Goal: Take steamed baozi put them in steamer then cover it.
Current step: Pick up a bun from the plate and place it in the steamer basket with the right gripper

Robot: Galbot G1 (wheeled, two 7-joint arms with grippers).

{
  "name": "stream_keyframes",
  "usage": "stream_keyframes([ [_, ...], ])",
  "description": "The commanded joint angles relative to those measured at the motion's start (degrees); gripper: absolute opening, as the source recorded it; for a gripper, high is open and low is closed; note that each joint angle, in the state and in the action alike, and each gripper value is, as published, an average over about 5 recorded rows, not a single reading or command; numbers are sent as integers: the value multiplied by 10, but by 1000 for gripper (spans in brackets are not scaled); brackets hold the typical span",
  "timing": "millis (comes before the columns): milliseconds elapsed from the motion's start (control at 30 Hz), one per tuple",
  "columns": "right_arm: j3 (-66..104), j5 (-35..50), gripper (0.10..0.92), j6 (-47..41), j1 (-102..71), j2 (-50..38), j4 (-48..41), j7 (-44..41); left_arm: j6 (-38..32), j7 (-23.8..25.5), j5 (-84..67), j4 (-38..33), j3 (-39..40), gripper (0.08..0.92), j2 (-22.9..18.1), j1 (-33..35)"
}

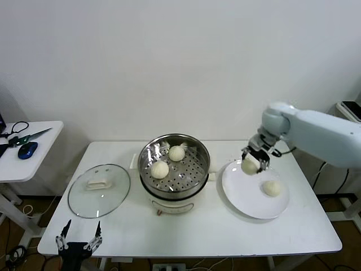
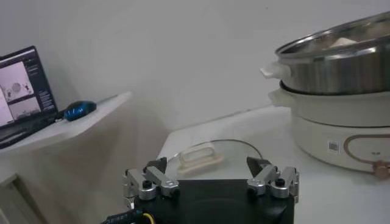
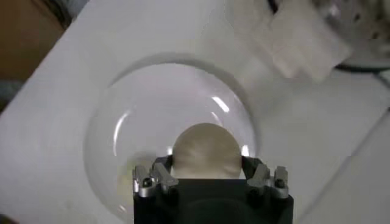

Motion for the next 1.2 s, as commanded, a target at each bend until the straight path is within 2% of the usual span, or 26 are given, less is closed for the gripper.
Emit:
stream_keyframes([
  [33, -7, -20, 731, 159, 130, 138, 3, -27, 0, 0, -1, 3, 0, 823, 0, 0],
  [200, 13, -8, 733, 160, 103, 227, -9, -22, 1, 0, -1, 5, 1, 823, -1, -3],
  [467, 1, -13, 734, 165, 47, 303, -12, -12, 5, 1, -2, 7, 3, 823, 4, -9],
  [733, -14, -52, 738, 172, -21, 331, -14, -11, 2, 1, -12, 8, 0, 823, 15, -6],
  [1200, -26, -51, 739, 170, -55, 343, -19, -10, -1, 1, -14, 17, 0, 823, 18, -6],
])
